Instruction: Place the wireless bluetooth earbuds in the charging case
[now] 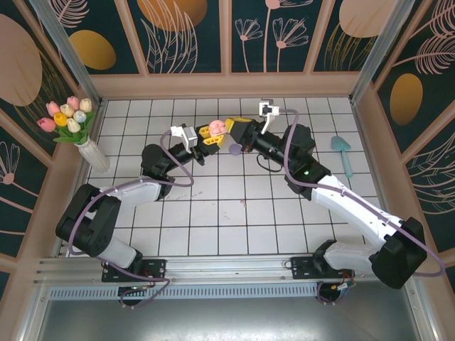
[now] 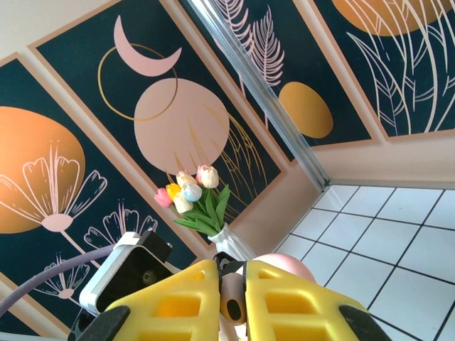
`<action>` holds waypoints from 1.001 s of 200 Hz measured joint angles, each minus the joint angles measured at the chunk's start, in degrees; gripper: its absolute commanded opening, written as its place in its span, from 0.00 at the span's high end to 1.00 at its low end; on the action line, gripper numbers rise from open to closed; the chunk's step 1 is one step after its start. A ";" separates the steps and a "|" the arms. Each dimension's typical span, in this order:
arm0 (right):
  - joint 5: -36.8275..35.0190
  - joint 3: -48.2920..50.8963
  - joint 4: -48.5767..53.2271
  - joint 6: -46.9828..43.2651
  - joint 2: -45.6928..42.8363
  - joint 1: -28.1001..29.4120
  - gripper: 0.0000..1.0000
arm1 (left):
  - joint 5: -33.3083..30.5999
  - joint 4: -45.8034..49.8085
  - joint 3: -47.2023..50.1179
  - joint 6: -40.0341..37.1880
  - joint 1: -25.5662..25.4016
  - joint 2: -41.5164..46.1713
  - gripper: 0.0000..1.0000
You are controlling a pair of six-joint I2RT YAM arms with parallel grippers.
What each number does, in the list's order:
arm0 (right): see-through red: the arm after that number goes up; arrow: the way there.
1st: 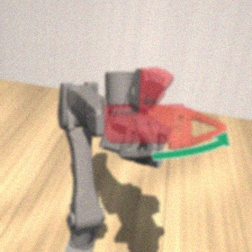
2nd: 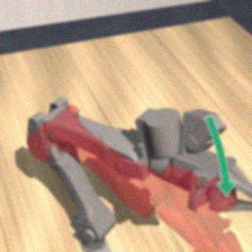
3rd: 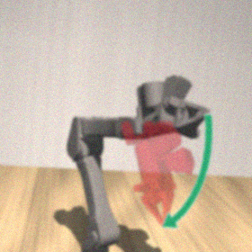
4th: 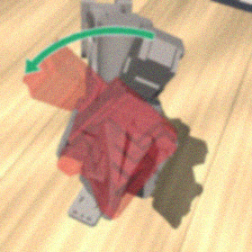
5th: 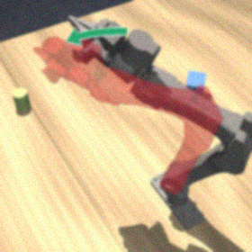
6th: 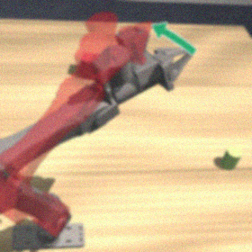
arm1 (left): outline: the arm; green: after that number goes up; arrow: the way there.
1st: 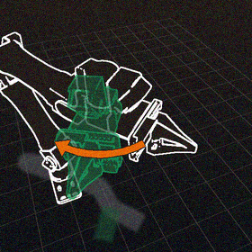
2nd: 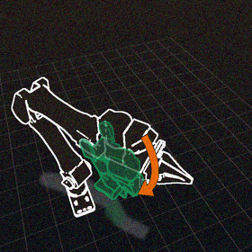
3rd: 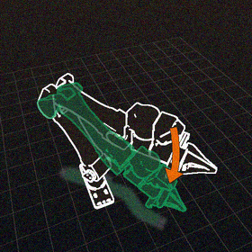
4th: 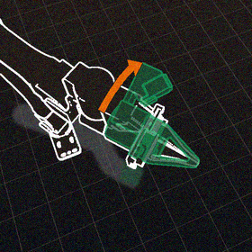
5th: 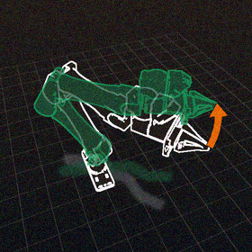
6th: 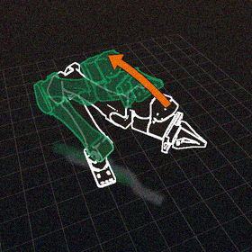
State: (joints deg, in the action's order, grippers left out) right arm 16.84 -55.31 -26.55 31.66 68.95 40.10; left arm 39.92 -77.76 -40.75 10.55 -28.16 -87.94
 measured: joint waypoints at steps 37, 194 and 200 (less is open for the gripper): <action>-0.26 2.05 -4.20 0.37 0.61 0.15 0.87 | 0.20 -0.02 -0.72 1.25 -0.04 0.00 1.00; -2.27 5.90 -14.49 -0.33 1.40 1.79 0.88 | -0.11 1.38 -1.79 -2.16 -1.03 -0.09 1.00; -2.45 6.10 -14.56 -0.37 1.40 1.79 0.88 | -0.04 1.46 -1.90 -2.16 -1.03 -0.09 1.00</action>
State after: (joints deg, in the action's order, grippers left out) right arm 14.39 -49.21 -41.10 31.29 70.35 41.89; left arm 39.88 -76.29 -42.65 8.38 -29.19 -88.03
